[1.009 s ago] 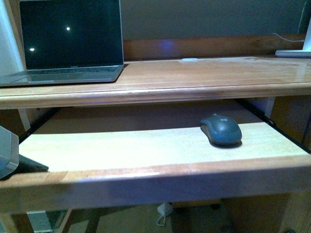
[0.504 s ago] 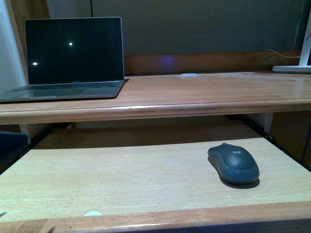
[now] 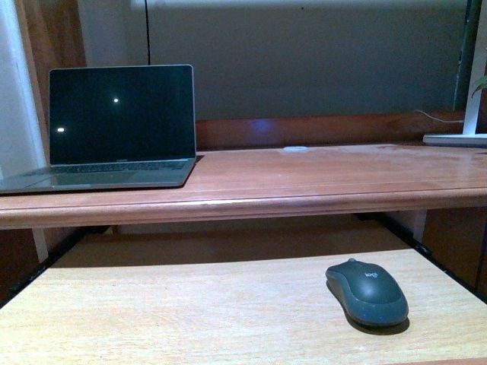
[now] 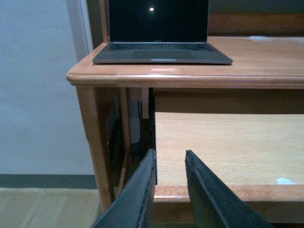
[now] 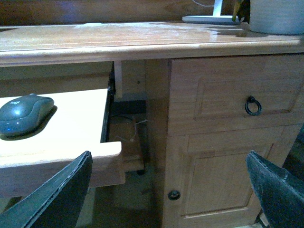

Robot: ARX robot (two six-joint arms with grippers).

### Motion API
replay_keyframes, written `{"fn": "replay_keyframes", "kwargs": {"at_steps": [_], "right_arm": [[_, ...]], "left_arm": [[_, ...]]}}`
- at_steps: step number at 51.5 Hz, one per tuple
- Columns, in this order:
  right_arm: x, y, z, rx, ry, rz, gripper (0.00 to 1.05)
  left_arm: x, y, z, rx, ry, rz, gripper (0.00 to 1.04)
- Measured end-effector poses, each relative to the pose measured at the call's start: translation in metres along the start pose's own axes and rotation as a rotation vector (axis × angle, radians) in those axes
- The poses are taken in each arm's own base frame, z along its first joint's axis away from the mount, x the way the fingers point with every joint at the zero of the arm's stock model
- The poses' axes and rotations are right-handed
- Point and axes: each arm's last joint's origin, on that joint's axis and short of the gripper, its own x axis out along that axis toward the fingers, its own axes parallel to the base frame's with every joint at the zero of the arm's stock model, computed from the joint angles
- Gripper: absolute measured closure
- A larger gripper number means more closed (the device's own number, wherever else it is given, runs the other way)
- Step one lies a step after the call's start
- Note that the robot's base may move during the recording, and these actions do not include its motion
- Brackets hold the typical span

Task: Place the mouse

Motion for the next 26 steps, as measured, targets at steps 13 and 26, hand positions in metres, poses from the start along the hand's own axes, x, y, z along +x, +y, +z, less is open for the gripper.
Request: {"fn": "replay_keyframes", "kwargs": {"at_steps": [13,26], "right_arm": [[0.031,0.002,0.031,0.186,0.08,0.081,0.07],[0.087,0.058,0.081,0.17,0.105,0.252,0.07]], "left_arm": [[0.0,0.002,-0.019,-0.001,0.002,0.018,1.02],[0.0,0.002,-0.03,-0.001,0.001,0.017,1.02]]}}
